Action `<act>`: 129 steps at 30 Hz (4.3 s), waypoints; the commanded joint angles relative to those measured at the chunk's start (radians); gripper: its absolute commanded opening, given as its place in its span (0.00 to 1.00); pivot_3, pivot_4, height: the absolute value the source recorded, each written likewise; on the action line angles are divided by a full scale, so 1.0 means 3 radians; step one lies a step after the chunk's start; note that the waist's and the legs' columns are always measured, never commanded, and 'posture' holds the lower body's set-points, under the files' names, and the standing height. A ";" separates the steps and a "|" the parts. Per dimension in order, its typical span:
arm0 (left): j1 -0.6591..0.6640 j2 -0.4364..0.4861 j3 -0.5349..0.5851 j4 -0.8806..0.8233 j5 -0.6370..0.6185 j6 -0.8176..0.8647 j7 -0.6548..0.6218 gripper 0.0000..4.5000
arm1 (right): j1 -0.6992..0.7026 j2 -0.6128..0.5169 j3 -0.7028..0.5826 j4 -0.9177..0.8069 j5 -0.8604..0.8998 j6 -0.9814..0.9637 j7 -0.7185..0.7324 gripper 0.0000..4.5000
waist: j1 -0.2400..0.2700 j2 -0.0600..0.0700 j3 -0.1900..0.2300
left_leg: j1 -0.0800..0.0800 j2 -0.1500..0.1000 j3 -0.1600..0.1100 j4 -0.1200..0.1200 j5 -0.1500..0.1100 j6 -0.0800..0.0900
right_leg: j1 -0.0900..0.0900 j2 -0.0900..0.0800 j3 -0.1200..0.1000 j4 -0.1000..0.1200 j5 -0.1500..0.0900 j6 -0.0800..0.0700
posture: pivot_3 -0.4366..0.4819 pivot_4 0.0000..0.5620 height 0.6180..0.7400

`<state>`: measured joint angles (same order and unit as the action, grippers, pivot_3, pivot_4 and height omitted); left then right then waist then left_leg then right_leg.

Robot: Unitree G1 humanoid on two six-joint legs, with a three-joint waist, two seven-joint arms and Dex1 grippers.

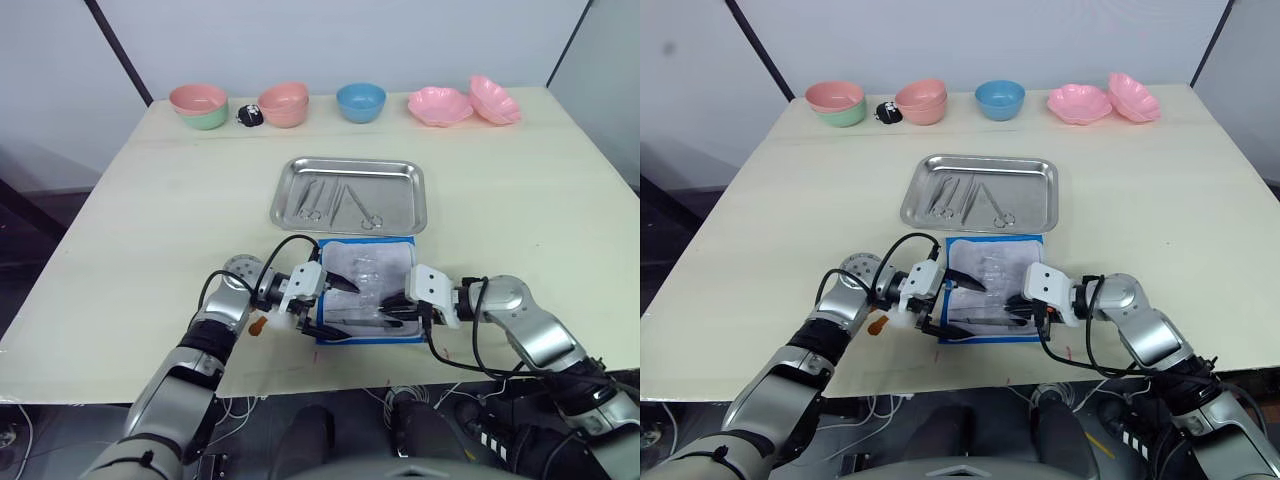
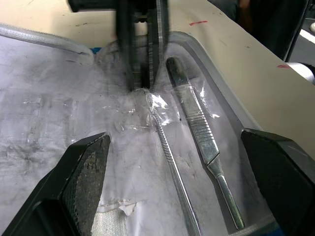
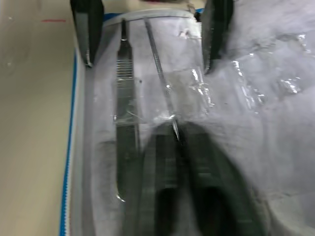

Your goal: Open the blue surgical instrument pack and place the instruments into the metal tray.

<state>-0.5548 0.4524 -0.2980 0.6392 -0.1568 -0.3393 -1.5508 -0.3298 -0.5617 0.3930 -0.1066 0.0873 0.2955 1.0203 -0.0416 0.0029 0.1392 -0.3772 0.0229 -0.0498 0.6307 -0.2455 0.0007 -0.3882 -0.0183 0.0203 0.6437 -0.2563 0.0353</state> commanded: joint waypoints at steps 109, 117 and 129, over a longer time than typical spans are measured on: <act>0.0208 0.0051 -0.0161 0.0337 0.0277 -0.0019 0.0083 1.00 | -0.2059 0.1438 -0.1004 0.2134 0.0037 0.1212 -0.2549 0.02 | -0.0006 0.0024 -0.0013 | -0.0001 -0.0005 0.0018 0.0011 0.0001 0.0001 | -0.0008 0.0005 0.0034 0.0031 0.0008 -0.0002 | 0.48 0.27 1.00; 0.0229 0.0058 -0.0142 0.0314 0.0285 -0.0012 0.0080 1.00 | -0.2393 0.1647 -0.1117 0.3237 -0.0063 0.0550 -0.2663 0.02 | -0.0016 0.0024 -0.0013 | 0.0002 -0.0004 0.0045 0.0011 0.0001 0.0001 | -0.0026 0.0008 0.0065 0.0050 0.0007 -0.0004 | 0.48 0.27 1.00; 0.0259 0.0070 -0.0139 0.0267 0.0283 0.0015 0.0087 1.00 | -0.2548 0.1745 -0.1194 0.3820 -0.0108 0.0167 -0.2437 0.13 | -0.0034 0.0024 -0.0013 | 0.0004 -0.0003 0.0050 0.0011 0.0001 0.0001 | -0.0026 0.0009 0.0070 0.0050 0.0007 -0.0003 | 0.48 0.27 1.00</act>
<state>-0.5433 0.4520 -0.2837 0.6498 -0.1624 -0.3551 -1.5358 -1.0765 -0.0458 0.0303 1.0422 0.0593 0.3645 0.2641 -0.0518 0.0102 0.1352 -0.3761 0.0219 -0.0348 0.6341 -0.2452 0.0011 -0.3961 -0.0157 0.0414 0.6587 -0.2543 0.0344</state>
